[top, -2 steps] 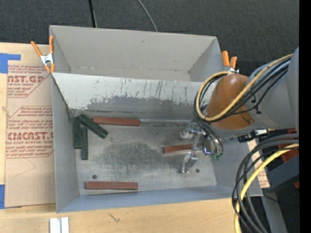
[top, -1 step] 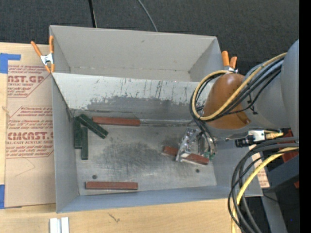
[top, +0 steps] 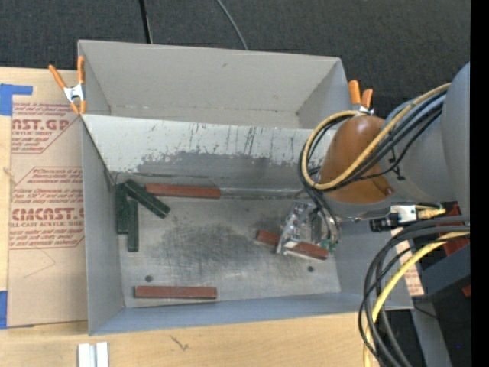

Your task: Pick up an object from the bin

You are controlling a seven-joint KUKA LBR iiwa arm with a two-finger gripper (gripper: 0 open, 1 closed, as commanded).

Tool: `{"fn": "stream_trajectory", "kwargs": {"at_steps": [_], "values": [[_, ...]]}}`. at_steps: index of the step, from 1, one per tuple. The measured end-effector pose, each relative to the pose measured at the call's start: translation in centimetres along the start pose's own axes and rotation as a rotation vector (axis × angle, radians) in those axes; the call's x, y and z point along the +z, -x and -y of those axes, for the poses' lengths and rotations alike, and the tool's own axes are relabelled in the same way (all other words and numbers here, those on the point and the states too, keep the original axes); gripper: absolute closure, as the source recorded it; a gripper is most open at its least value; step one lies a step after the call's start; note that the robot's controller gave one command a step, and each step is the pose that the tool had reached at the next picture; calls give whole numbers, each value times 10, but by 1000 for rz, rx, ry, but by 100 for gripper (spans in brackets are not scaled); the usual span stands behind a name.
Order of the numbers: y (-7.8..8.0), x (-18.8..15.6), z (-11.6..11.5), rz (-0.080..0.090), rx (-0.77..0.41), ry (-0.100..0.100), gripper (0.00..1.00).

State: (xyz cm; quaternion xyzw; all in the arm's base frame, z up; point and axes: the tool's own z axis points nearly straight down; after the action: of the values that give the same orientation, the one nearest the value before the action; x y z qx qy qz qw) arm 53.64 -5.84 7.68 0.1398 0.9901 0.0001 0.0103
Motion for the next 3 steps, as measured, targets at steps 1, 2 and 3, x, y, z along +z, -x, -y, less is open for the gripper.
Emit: {"fn": "stream_trajectory", "kwargs": {"at_steps": [1, 2, 3], "values": [[-1, -3, 0, -5, 0, -1, 100], [-3, -11, 0, -17, -1, -2, 100], [-3, -20, 0, -20, -1, -2, 100]]}}
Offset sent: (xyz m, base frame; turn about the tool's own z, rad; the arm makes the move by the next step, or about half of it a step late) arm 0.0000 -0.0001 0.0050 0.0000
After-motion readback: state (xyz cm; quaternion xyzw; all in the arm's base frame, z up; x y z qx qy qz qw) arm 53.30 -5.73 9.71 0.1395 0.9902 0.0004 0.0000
